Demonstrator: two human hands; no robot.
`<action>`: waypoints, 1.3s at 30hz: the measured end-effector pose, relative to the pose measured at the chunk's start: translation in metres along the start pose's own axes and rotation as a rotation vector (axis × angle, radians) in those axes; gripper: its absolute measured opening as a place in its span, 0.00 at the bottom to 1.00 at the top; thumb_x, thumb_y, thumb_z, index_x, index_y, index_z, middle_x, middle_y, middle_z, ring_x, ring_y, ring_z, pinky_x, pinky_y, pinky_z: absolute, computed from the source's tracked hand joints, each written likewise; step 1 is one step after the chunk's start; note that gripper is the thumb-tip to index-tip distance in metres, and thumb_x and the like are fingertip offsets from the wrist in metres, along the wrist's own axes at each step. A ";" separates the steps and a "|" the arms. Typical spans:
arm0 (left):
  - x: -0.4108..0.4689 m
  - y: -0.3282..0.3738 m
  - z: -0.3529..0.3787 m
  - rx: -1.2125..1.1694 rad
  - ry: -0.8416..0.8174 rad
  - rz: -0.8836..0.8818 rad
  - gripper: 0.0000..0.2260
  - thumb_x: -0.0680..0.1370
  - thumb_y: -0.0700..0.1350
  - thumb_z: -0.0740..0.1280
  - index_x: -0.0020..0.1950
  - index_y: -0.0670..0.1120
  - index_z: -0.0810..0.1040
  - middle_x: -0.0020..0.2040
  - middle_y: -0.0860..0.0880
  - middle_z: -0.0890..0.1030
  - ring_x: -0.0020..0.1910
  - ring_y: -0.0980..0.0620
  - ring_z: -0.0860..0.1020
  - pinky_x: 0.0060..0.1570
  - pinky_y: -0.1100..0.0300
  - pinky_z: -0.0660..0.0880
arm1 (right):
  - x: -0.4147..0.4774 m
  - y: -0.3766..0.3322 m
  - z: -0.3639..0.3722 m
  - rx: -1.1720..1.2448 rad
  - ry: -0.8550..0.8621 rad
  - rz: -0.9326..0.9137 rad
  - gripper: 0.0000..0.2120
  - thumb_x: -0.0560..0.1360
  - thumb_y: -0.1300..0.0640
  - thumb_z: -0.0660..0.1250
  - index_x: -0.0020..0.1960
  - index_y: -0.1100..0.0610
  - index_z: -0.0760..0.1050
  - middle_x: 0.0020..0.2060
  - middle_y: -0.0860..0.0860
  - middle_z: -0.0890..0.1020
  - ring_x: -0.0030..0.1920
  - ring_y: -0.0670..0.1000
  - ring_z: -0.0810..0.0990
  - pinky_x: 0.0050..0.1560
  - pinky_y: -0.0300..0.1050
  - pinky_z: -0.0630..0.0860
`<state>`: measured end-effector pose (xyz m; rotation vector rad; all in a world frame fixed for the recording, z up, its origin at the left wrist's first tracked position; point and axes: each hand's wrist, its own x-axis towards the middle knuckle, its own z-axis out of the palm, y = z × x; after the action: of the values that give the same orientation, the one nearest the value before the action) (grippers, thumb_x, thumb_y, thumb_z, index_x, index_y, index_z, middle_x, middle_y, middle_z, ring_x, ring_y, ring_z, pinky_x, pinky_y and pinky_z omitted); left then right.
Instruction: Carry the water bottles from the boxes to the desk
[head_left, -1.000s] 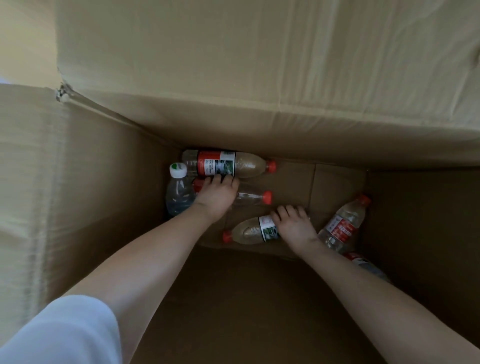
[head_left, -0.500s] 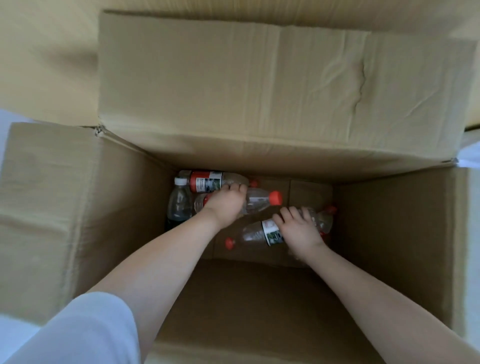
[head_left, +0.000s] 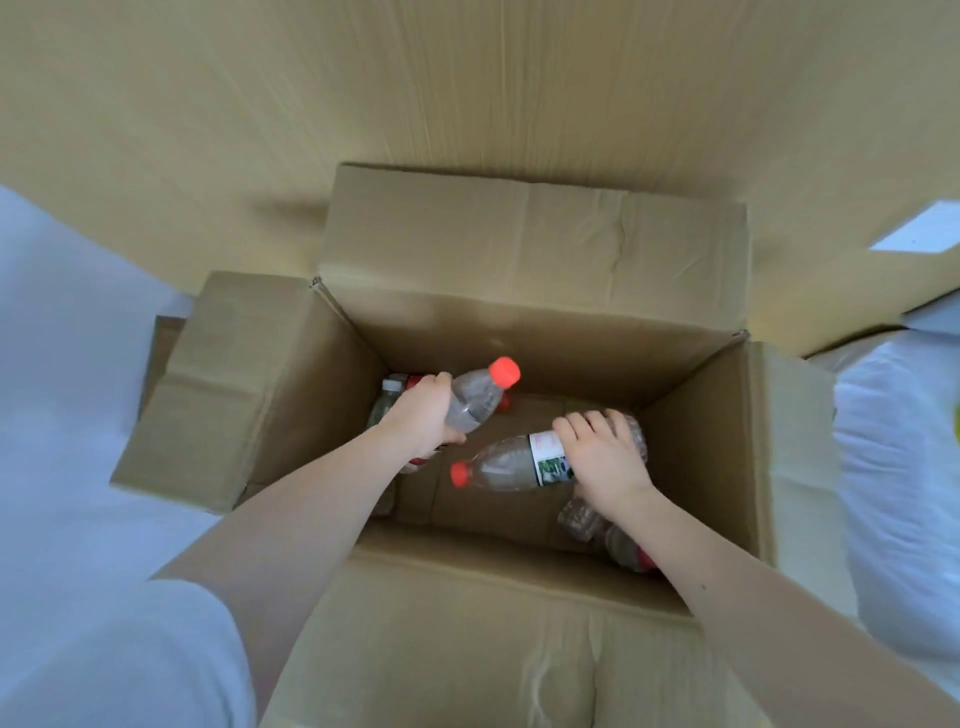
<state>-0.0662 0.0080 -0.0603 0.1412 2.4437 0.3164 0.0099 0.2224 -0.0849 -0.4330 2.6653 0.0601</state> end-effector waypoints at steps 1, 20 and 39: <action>-0.011 -0.002 -0.004 -0.012 0.015 0.005 0.29 0.70 0.47 0.76 0.65 0.40 0.68 0.62 0.41 0.73 0.61 0.42 0.74 0.58 0.53 0.71 | -0.007 -0.001 -0.007 -0.027 0.050 0.007 0.35 0.66 0.58 0.76 0.70 0.57 0.66 0.63 0.54 0.74 0.64 0.57 0.71 0.70 0.56 0.63; -0.151 -0.014 -0.101 -0.903 0.365 0.281 0.16 0.70 0.44 0.77 0.51 0.44 0.73 0.47 0.49 0.78 0.50 0.48 0.77 0.47 0.56 0.74 | -0.158 -0.088 -0.141 0.551 0.685 0.583 0.30 0.65 0.57 0.75 0.64 0.54 0.67 0.57 0.50 0.74 0.59 0.54 0.72 0.63 0.51 0.68; -0.229 0.111 -0.080 -1.234 -0.270 0.730 0.15 0.77 0.48 0.68 0.61 0.47 0.72 0.49 0.47 0.82 0.45 0.50 0.82 0.42 0.56 0.77 | -0.288 -0.094 -0.154 1.759 0.994 0.594 0.27 0.69 0.68 0.72 0.66 0.61 0.70 0.52 0.59 0.82 0.51 0.58 0.83 0.52 0.56 0.80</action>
<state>0.0630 0.0583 0.1674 0.4672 1.4749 1.8646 0.2220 0.2001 0.1798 1.0967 2.2075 -2.4860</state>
